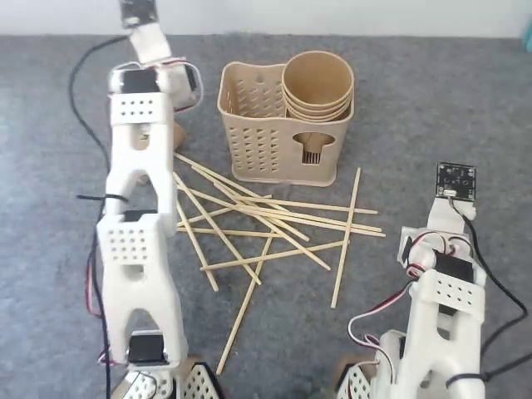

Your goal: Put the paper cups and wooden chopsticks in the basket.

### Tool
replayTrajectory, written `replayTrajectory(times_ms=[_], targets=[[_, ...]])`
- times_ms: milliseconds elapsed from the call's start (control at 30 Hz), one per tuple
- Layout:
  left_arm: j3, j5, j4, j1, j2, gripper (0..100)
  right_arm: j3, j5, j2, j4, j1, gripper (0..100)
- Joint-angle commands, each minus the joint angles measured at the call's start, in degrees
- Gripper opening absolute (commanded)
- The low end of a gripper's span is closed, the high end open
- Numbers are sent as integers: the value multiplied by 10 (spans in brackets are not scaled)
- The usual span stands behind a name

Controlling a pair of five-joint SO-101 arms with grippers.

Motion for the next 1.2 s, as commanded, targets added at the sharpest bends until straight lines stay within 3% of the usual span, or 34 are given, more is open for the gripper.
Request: replayTrajectory(times_ms=[0,367,600,800,1167], targets=[[-96,3,47,7,44,73,-4,10,-22,-13,3,8],[-323,6,299,-55,151,70,-6,12,-21,-14,2,8],[-321,4,304,-105,113,69,-7,27,-17,-15,2,8],[-146,-1,304,-155,12,69,-6,28,-16,-24,2,8],[242,-91,301,-206,-244,69,-4,29,-16,-29,2,8]])
